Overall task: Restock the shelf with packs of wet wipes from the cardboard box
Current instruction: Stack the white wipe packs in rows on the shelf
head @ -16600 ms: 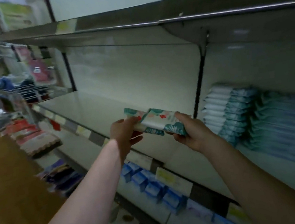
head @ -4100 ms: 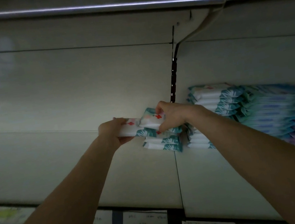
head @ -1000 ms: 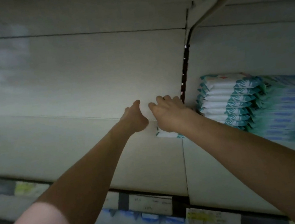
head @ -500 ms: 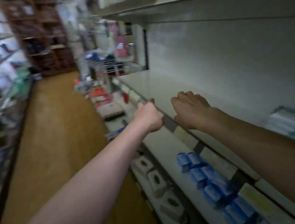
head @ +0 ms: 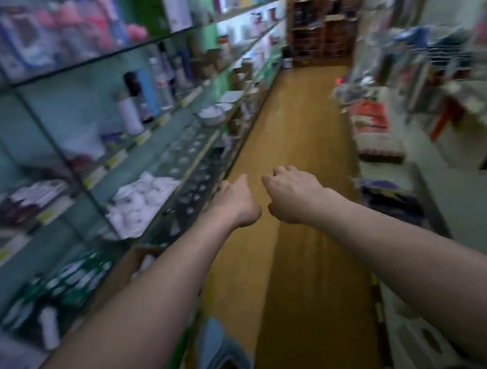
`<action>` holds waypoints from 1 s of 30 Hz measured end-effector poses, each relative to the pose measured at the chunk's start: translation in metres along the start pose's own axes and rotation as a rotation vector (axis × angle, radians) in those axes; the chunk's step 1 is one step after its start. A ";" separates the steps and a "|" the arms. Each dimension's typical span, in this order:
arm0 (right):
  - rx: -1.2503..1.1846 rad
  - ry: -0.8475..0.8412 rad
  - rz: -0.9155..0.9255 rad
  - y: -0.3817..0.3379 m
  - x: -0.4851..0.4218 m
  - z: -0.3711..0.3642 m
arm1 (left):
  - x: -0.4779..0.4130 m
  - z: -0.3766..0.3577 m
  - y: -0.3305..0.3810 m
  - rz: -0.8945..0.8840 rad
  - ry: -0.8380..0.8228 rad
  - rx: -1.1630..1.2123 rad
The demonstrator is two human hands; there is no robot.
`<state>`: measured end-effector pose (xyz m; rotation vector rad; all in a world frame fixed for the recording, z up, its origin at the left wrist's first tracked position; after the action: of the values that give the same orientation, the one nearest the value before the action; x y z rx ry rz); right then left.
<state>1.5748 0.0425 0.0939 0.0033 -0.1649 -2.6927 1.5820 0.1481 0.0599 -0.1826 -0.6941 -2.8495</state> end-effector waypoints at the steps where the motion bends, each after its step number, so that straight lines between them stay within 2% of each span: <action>1: -0.003 -0.007 0.044 -0.021 -0.007 -0.003 | 0.002 0.006 -0.025 0.021 0.002 0.007; 7: -0.048 -0.122 0.265 -0.172 -0.049 -0.035 | 0.021 0.041 -0.207 0.220 -0.039 0.021; 13: -0.035 -0.268 0.393 -0.285 -0.082 -0.087 | 0.036 0.036 -0.335 0.375 -0.122 0.144; 18: -0.030 -0.392 0.443 -0.330 -0.095 -0.141 | 0.036 0.005 -0.403 0.473 -0.232 0.241; 24: -0.062 -0.537 0.565 -0.368 -0.108 -0.205 | 0.042 -0.049 -0.469 0.639 -0.257 0.353; 30: -0.099 -0.620 0.675 -0.418 -0.108 -0.262 | 0.051 -0.087 -0.503 0.745 -0.264 0.369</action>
<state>1.5003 0.4334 -0.2172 -0.7751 -0.1773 -1.9464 1.4133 0.5366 -0.2301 -0.6168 -0.9423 -1.9738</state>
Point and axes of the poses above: each hand's wrist, its own x-axis away from the middle knuckle, its own z-axis out of the back of the hand, y = z × x, the point moved 4 cm from there along -x, towards the middle knuckle, and after that the axes turned 2 degrees about x, right-handed, at the moved point
